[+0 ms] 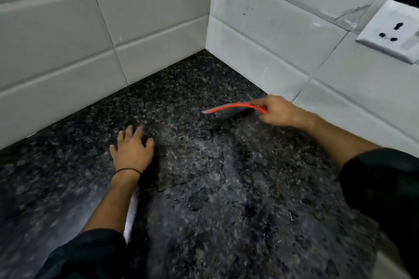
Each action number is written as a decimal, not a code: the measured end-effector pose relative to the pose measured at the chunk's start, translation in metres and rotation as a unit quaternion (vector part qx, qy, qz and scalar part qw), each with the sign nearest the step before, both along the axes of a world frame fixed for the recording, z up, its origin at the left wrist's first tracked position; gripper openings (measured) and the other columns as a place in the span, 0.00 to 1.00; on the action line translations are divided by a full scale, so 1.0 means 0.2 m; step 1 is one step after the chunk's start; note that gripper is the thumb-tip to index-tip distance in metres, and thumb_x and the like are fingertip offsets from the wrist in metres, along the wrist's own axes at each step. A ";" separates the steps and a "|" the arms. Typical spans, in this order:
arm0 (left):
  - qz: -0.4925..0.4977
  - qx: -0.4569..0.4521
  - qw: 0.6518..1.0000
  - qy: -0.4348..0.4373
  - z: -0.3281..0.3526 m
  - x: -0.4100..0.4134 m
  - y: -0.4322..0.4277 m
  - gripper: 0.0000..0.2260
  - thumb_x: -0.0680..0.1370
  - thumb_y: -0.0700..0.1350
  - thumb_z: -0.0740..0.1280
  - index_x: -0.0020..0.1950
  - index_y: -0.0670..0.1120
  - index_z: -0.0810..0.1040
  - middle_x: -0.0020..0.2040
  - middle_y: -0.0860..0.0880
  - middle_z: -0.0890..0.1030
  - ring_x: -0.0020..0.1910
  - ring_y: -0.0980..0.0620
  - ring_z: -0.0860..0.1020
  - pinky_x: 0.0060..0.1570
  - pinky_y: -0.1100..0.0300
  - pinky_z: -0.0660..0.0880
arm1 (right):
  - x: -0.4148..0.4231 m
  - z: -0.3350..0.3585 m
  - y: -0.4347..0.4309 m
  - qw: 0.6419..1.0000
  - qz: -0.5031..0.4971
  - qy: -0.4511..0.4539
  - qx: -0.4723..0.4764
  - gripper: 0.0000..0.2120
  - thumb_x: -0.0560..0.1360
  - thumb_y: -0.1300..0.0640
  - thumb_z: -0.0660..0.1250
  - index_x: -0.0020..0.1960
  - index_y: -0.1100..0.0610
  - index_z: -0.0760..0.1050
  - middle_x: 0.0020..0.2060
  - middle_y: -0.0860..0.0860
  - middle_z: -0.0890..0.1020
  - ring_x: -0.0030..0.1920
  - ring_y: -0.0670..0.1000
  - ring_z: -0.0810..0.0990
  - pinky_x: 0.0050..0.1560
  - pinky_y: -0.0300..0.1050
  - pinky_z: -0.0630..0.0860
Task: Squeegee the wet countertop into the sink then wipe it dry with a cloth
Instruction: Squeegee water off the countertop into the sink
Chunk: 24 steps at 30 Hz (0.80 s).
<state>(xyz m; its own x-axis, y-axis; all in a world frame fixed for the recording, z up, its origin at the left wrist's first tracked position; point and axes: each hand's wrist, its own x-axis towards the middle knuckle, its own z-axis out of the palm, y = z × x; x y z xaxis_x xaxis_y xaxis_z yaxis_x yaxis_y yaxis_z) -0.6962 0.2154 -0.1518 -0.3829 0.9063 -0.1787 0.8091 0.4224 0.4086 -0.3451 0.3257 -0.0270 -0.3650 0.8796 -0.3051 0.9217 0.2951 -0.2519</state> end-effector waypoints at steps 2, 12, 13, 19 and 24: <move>0.002 -0.087 0.996 -0.010 -0.03 -0.09 -0.04 0.30 0.80 0.64 0.55 0.79 0.58 0.52 0.81 0.51 0.47 0.79 0.44 0.45 0.73 0.34 0.48 | -0.28 -0.09 0.13 0.997 0.068 0.033 0.003 0.27 0.68 0.55 0.64 0.67 0.56 0.76 0.50 0.58 0.81 0.46 0.56 0.82 0.48 0.42 0.75; -0.009 -0.172 0.985 -0.021 -0.08 -0.20 -0.01 0.34 0.76 0.70 0.55 0.78 0.66 0.43 0.80 0.57 0.37 0.79 0.48 0.38 0.72 0.32 0.46 | -1.33 -0.31 0.34 0.980 0.156 -0.053 0.108 0.24 0.77 0.65 0.56 0.72 0.54 0.68 0.68 0.60 0.67 0.59 0.67 0.77 0.55 0.61 0.74; -0.006 -0.166 0.986 -0.021 -0.09 -0.20 -0.01 0.34 0.76 0.70 0.55 0.78 0.66 0.44 0.80 0.57 0.38 0.79 0.48 0.39 0.72 0.32 0.46 | -1.36 -0.32 0.35 0.980 0.156 -0.059 0.108 0.23 0.77 0.65 0.56 0.71 0.55 0.69 0.67 0.59 0.69 0.59 0.66 0.77 0.54 0.60 0.74; 0.001 -0.149 0.989 -0.023 -0.09 -0.21 -0.01 0.34 0.76 0.70 0.57 0.78 0.66 0.46 0.80 0.57 0.39 0.80 0.48 0.40 0.71 0.31 0.46 | -1.22 -0.24 0.36 0.988 0.130 -0.075 0.034 0.21 0.77 0.60 0.63 0.70 0.56 0.71 0.64 0.59 0.77 0.64 0.62 0.76 0.61 0.54 0.73; 0.027 -0.093 0.995 -0.022 -0.07 -0.17 -0.04 0.33 0.76 0.66 0.61 0.78 0.63 0.53 0.81 0.55 0.46 0.80 0.47 0.45 0.70 0.28 0.47 | -0.76 -0.17 0.15 0.984 0.140 -0.114 -0.005 0.20 0.77 0.60 0.63 0.68 0.52 0.72 0.63 0.56 0.78 0.61 0.60 0.78 0.61 0.52 0.75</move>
<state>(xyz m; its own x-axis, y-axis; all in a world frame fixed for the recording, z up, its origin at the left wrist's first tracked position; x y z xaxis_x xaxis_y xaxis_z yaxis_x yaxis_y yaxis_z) -0.7300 0.2075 -0.1653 -0.4189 0.8341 -0.3590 0.7656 0.5370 0.3542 -0.4974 0.3552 -0.0601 -0.5141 0.7506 -0.4151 0.8372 0.5444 -0.0523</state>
